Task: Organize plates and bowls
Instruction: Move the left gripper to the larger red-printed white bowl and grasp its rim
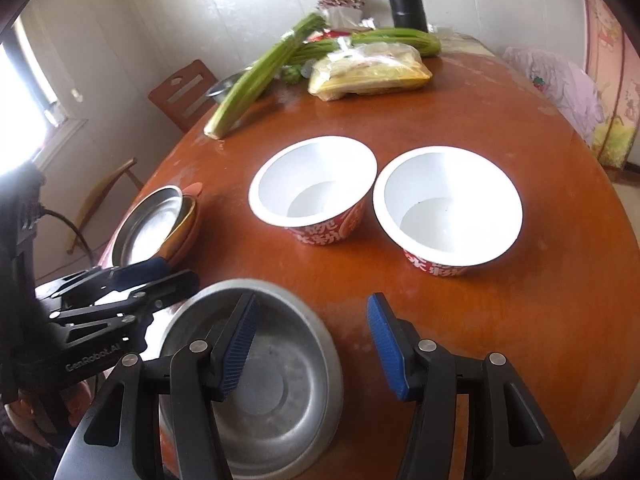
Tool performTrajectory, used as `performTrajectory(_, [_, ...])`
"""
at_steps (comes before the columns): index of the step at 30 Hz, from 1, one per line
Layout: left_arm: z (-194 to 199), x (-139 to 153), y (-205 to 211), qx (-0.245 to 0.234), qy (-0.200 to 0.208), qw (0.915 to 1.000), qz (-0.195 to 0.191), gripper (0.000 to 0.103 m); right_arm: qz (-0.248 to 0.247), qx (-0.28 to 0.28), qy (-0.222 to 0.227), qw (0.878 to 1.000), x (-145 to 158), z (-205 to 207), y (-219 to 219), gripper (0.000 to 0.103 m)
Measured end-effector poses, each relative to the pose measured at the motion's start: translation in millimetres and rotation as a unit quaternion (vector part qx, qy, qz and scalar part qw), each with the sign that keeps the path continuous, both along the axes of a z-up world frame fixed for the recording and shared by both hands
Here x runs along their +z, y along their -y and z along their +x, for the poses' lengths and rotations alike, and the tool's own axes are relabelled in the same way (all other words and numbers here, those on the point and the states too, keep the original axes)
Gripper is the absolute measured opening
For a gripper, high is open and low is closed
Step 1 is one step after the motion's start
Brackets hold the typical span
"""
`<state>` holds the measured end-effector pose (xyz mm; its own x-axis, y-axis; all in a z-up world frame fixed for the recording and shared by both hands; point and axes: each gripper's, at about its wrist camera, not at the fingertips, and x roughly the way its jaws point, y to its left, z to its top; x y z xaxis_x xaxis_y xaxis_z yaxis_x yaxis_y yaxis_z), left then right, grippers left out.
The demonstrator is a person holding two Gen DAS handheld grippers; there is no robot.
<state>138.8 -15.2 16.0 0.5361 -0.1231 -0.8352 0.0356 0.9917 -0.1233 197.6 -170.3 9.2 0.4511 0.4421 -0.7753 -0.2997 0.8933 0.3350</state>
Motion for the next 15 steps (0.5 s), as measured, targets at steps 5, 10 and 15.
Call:
performTrajectory(5, [18.3, 5.4, -1.2, 0.0, 0.002, 1.0, 0.005, 0.048, 0.004, -0.01, -0.011, 1.0, 1.0, 16.2, -4.2, 0.058])
performTrajectory(10, [42.1, 11.5, 0.7, -0.003, 0.006, 0.9999, 0.01, 0.048, 0.0, -0.016, -0.017, 1.0, 0.7, 31.5, -10.5, 0.058])
performTrajectory(15, [69.2, 14.7, 1.2, -0.004, 0.006, 0.9998, 0.017, 0.048, 0.026, -0.026, -0.046, 0.998, -8.2, 50.4, -13.0, 0.058])
